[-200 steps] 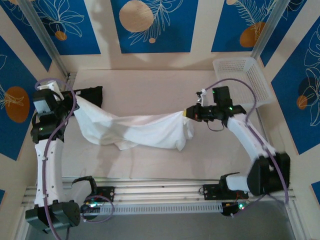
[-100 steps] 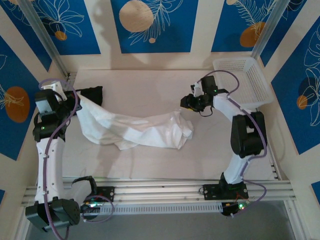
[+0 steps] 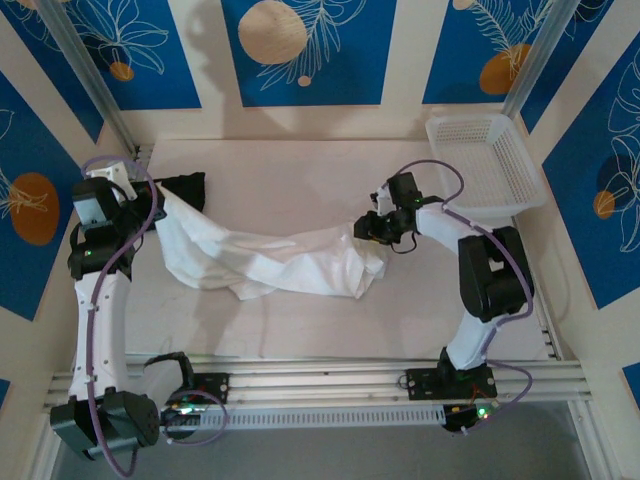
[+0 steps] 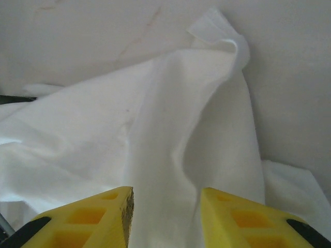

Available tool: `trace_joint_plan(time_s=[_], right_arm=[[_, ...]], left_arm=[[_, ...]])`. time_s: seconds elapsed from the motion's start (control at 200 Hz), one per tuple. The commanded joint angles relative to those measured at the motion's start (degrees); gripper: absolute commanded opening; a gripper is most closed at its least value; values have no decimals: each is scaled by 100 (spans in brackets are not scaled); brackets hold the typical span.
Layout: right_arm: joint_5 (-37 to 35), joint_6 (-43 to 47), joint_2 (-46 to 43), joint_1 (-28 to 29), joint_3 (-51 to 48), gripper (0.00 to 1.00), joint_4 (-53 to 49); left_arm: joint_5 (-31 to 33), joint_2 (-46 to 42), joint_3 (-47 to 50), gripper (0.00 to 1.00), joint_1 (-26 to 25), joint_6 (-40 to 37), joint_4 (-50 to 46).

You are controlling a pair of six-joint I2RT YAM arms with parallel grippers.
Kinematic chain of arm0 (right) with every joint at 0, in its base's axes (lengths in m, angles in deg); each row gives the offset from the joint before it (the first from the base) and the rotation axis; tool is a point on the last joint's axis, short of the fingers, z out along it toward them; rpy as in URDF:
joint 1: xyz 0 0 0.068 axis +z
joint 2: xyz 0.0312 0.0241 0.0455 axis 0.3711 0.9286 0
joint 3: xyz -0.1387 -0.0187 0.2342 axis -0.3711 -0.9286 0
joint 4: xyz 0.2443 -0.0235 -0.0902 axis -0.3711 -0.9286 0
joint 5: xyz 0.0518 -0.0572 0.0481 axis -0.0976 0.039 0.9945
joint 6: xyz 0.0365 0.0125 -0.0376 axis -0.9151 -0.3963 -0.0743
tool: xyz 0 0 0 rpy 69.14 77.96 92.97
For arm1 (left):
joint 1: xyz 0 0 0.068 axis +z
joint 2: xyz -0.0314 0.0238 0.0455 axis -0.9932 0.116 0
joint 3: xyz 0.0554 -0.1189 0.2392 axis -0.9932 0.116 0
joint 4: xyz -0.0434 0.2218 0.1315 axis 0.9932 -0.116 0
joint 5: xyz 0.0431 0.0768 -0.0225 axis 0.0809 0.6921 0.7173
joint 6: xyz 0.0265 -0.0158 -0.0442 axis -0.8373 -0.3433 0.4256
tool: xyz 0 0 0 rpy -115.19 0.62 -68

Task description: Fold the inside-out t-shirt

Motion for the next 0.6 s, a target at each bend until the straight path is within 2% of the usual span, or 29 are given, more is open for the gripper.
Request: trace_joint_plan(time_s=[0.0, 0.115, 0.34, 0.48, 0.595], right_arm=[[35, -11, 213, 46, 295, 39, 107], [-12, 11, 398, 81, 395, 34, 138], [104, 10, 713, 111, 551, 19, 201], [8, 61, 683, 80, 598, 16, 148], [2, 101, 477, 13, 580, 3, 101]], left_arm=[[-185, -67, 40, 0, 58, 100, 194], [-224, -65, 55, 0, 63, 118, 225], [-250, -76, 63, 0, 62, 118, 233], [-265, -67, 63, 0, 59, 140, 246], [-285, -72, 63, 0, 59, 154, 249]])
